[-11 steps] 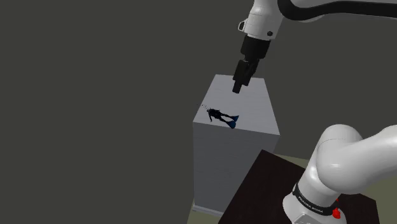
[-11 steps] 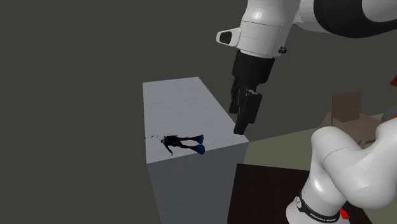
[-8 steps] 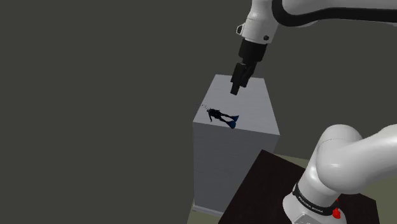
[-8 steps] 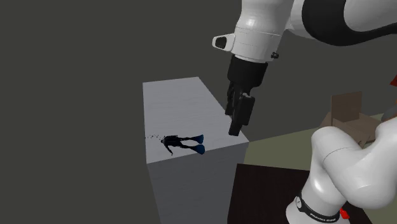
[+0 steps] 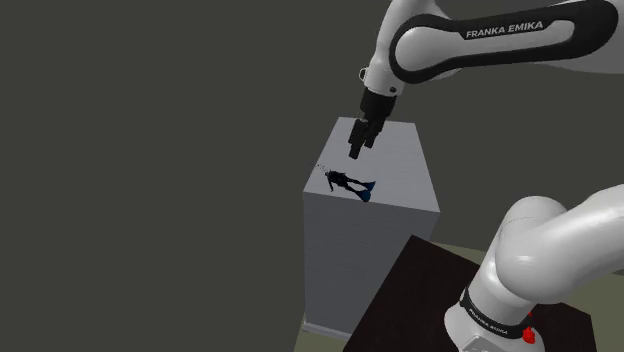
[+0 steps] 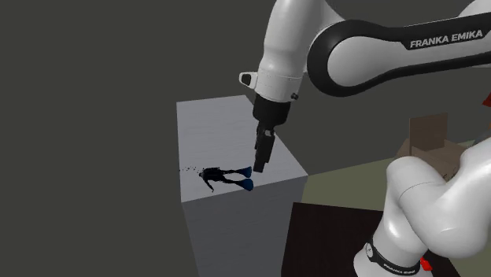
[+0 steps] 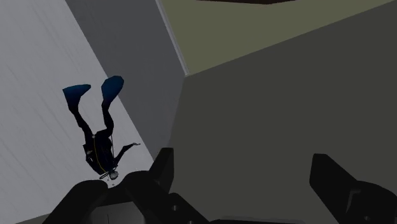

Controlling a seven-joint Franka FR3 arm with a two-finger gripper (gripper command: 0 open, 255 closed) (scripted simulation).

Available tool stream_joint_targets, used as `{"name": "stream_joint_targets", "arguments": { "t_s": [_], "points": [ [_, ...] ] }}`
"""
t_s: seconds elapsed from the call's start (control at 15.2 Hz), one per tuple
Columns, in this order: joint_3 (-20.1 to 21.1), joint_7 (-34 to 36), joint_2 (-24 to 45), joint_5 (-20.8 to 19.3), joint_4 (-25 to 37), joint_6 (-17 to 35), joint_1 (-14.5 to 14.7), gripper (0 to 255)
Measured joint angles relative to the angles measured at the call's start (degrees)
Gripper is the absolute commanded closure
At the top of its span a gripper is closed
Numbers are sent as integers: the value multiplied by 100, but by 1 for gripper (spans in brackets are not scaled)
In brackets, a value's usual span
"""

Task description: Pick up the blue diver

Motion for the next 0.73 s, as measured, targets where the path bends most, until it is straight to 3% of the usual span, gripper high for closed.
{"name": "stream_joint_targets", "arguments": {
  "t_s": [0.73],
  "points": [
    [-636,-725,1770,26,48,1874,-184,0]
  ]
}}
